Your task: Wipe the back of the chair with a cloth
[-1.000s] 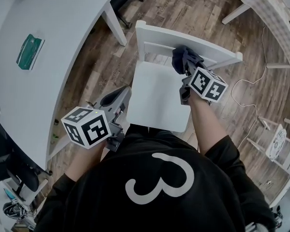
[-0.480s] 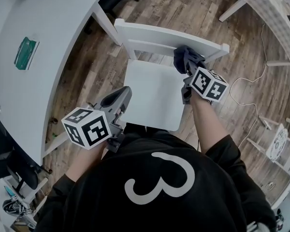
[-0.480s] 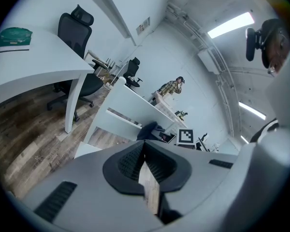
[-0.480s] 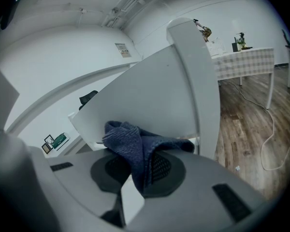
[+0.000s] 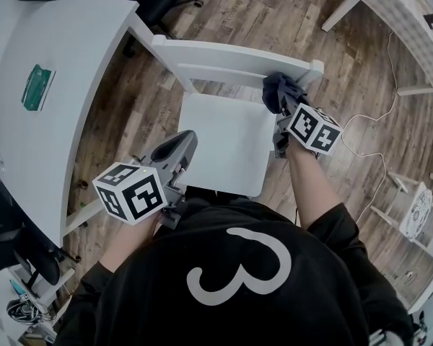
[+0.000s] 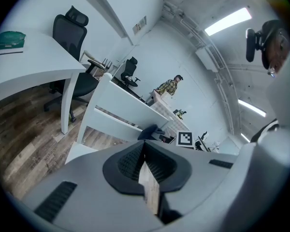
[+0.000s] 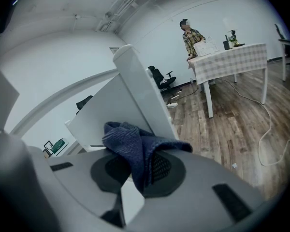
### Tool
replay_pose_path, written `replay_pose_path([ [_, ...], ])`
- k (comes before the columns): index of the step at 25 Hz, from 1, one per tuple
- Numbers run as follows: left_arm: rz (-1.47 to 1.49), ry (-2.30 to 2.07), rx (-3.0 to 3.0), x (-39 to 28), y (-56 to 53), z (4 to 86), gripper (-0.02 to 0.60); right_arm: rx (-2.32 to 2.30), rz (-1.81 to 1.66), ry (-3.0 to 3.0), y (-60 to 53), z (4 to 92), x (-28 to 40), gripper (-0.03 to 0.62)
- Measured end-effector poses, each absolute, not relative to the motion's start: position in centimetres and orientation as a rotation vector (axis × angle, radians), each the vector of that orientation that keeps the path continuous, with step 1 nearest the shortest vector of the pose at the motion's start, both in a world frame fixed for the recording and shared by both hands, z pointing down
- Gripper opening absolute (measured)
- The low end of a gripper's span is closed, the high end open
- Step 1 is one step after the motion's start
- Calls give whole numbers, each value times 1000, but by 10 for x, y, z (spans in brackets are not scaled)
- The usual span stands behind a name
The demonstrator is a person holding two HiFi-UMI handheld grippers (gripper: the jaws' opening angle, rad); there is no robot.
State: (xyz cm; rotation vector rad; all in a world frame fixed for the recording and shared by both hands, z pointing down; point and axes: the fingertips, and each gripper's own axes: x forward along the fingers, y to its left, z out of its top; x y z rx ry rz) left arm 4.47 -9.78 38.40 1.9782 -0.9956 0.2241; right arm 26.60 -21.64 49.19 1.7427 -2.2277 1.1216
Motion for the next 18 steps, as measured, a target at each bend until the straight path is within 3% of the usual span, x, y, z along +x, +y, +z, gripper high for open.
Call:
replay_pose_path([
  [18,232,-950,1982,59,-91,388,14,1693,1193,-2269,-209,495,277,52],
])
